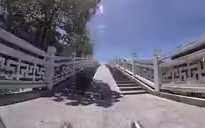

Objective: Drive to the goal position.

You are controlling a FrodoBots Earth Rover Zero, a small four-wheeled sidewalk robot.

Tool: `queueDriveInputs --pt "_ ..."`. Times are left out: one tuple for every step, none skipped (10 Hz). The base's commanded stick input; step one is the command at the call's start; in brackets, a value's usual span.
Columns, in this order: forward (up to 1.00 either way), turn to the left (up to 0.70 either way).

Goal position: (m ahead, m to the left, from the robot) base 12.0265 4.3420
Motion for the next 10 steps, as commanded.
queueDriveInputs --pt "0.70 0.00" --pt "0.70 0.00" --pt "0.70 0.00" --pt "0.70 0.00" --pt "0.70 0.00" --pt "0.70 0.00" --pt "0.70 0.00" --pt "0.70 0.00" --pt "0.70 0.00" --pt "0.70 0.00"
